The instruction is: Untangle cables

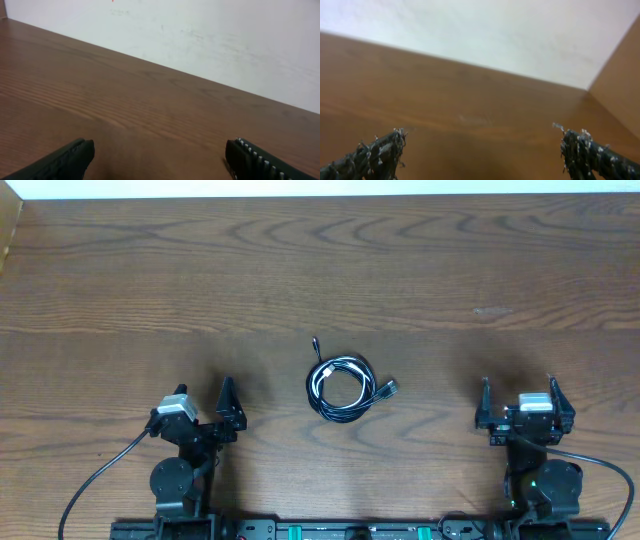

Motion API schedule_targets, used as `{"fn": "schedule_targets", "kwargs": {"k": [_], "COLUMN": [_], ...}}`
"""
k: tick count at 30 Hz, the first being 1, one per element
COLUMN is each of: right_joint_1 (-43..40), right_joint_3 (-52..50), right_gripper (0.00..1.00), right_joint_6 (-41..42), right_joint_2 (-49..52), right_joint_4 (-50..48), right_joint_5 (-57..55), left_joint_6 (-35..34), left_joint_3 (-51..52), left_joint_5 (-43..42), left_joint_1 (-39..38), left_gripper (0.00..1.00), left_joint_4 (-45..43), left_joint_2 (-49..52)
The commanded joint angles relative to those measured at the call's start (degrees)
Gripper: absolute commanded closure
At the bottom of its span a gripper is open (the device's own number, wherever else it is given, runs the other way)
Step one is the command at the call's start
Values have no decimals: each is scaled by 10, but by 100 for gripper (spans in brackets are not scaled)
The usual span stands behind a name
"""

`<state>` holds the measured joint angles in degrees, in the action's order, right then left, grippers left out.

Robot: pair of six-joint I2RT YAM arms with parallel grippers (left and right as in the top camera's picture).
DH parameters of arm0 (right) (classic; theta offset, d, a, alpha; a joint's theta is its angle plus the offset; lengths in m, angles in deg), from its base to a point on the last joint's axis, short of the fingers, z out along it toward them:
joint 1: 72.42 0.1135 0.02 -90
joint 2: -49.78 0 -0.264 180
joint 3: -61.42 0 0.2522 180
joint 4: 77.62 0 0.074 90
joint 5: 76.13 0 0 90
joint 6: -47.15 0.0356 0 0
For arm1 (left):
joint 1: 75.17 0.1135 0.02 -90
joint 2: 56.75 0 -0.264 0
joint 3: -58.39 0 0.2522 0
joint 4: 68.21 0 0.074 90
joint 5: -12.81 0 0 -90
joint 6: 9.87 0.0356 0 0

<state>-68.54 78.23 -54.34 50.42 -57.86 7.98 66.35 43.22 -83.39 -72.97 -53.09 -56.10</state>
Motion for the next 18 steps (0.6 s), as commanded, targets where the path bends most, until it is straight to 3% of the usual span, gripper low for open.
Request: {"fn": "schedule_targets", "kwargs": {"k": [1, 6, 11, 15, 18], "right_joint_1": [1, 1, 1, 1, 1], "right_joint_3": [-1, 39, 141, 269, 385], "right_gripper": [1, 1, 1, 1, 1], "right_joint_6": [44, 66, 123, 210, 222], "right_joint_2": [-3, 2, 56, 164, 273], "right_joint_4": [-26, -55, -43, 31, 131], "right_joint_5": [35, 35, 56, 79, 141], "left_joint_6": [-9, 5, 9, -18, -37], "left_joint_3": [-9, -88, -228, -358, -461], "left_joint_5": [-18, -23, -37, -75, -143], "left_joint_1": [-1, -2, -2, -3, -14], "left_gripper": [11, 11, 11, 11, 11], "left_joint_4": [-2, -2, 1, 35, 77], "left_joint_2": [-2, 36, 143, 256, 347]}}
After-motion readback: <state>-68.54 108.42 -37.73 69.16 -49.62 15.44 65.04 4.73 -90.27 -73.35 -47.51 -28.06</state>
